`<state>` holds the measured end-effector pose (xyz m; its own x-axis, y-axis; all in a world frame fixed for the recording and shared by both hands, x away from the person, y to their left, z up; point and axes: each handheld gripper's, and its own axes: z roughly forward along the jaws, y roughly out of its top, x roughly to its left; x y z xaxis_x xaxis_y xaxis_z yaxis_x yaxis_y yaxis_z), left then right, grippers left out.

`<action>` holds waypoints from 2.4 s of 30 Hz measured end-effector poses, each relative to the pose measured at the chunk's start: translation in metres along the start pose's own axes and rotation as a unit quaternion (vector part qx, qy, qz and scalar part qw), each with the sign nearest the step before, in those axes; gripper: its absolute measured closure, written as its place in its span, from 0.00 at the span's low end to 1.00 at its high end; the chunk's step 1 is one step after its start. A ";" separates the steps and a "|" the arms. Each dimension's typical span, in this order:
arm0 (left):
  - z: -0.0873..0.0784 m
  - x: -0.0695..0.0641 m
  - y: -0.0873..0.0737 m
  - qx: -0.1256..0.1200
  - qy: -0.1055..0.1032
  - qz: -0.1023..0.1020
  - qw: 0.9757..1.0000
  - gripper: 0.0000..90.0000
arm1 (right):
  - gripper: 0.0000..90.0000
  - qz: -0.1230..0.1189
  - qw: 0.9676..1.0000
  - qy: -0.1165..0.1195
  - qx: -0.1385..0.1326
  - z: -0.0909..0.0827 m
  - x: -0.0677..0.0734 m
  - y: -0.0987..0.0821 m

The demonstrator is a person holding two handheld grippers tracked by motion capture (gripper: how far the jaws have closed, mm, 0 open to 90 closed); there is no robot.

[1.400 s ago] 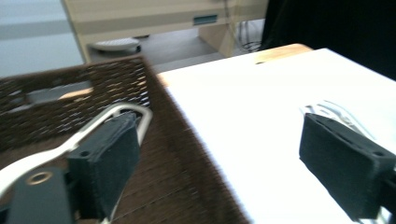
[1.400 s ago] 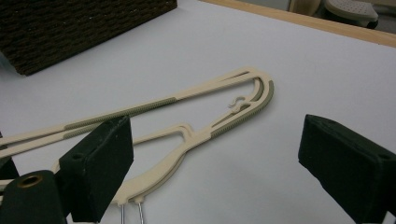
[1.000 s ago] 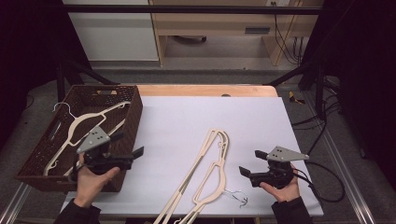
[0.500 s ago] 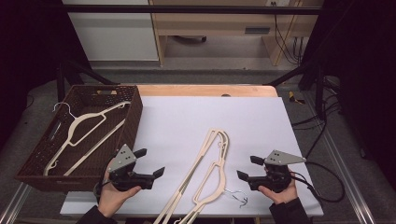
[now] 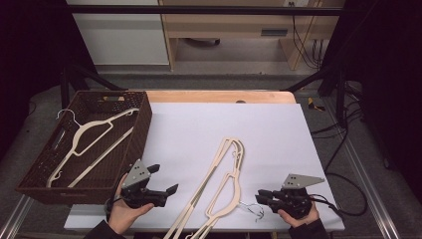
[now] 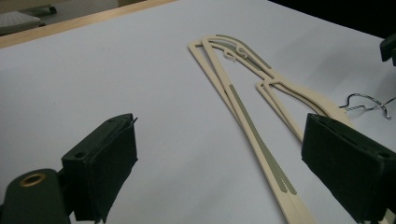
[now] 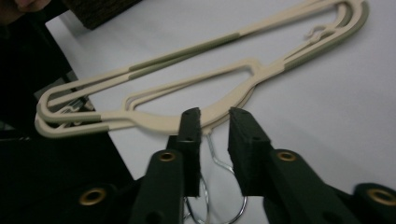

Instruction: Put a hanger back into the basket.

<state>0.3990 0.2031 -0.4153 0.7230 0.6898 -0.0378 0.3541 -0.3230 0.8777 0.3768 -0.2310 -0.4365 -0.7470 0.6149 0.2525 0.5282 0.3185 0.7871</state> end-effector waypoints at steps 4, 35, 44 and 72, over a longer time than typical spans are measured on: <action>0.002 -0.001 -0.001 0.004 -0.001 0.001 1.000 0.12 | 1.00 0.003 1.000 0.015 0.021 0.000 0.002 -0.007; 0.012 -0.019 -0.003 0.026 -0.015 0.016 0.999 0.14 | 0.81 -0.028 0.998 0.009 0.051 0.030 0.015 -0.021; 0.014 -0.021 -0.004 0.031 -0.018 0.019 0.999 0.14 | 0.73 -0.066 0.994 -0.018 0.083 0.059 0.024 -0.013; 0.050 -0.067 0.011 0.073 -0.080 0.061 0.992 0.16 | 0.99 -0.075 0.991 -0.026 0.107 0.057 0.027 0.010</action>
<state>0.3845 0.1207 -0.4268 0.8468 0.5315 -0.0215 0.3321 -0.4966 0.8019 0.3846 -0.1701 -0.4537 -0.8045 0.5841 0.1075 0.4903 0.5510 0.6752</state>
